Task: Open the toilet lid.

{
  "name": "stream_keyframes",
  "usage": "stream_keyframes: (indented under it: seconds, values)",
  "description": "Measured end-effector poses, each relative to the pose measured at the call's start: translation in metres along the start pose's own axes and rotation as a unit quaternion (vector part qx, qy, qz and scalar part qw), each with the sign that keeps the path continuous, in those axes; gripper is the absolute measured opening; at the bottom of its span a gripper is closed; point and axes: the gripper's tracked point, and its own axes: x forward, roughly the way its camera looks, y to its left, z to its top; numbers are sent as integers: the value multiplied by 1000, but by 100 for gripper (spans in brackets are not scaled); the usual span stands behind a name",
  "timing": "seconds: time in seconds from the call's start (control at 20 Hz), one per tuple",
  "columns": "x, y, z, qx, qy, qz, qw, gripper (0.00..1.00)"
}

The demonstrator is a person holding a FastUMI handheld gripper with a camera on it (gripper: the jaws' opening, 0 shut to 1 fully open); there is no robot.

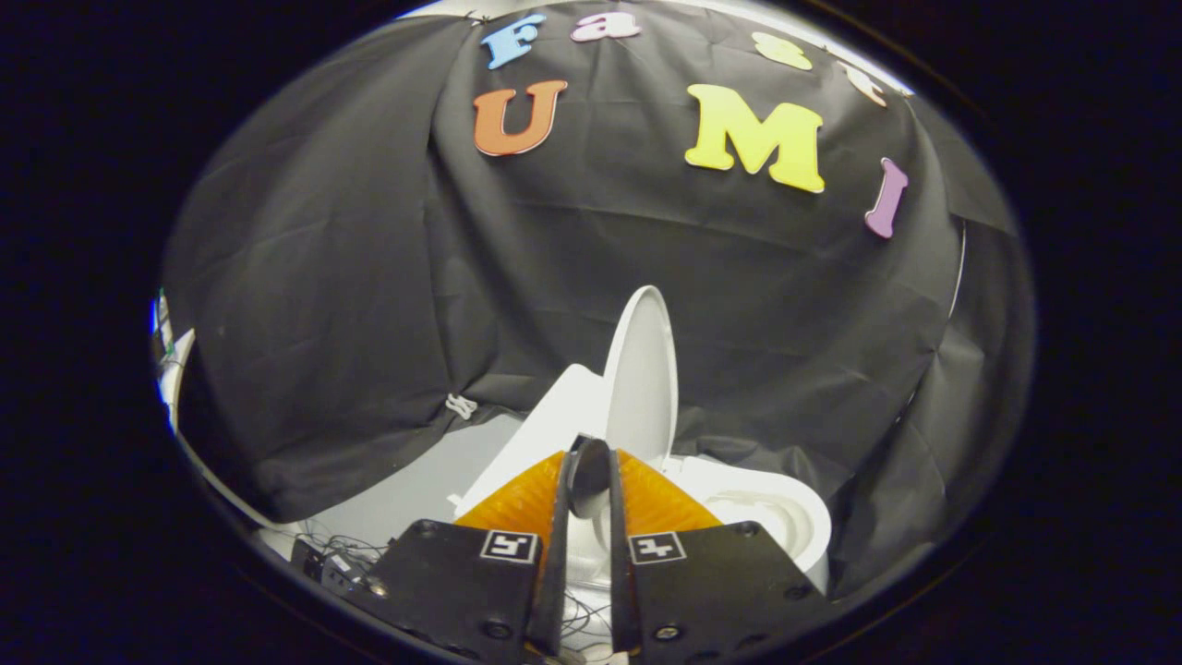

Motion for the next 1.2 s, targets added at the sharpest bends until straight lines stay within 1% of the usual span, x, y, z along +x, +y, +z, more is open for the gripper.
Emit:
stream_keyframes:
  seconds: [0.05,0.15,0.3,0.6,0.7,0.75,1.2]
  values:
    - [-1,0,-7,5,5,9,1000,31]
    - [-5,-8,-6,6,-5,9,1000,38]
    - [-12,-16,-4,4,-28,15,999,41]
    - [-20,-40,-5,15,-51,29,998,86]
    - [-30,-52,-9,15,-61,23,998,95]
    - [-35,-59,-12,14,-68,21,997,96]
    - [-64,-134,-33,33,-121,17,992,97]
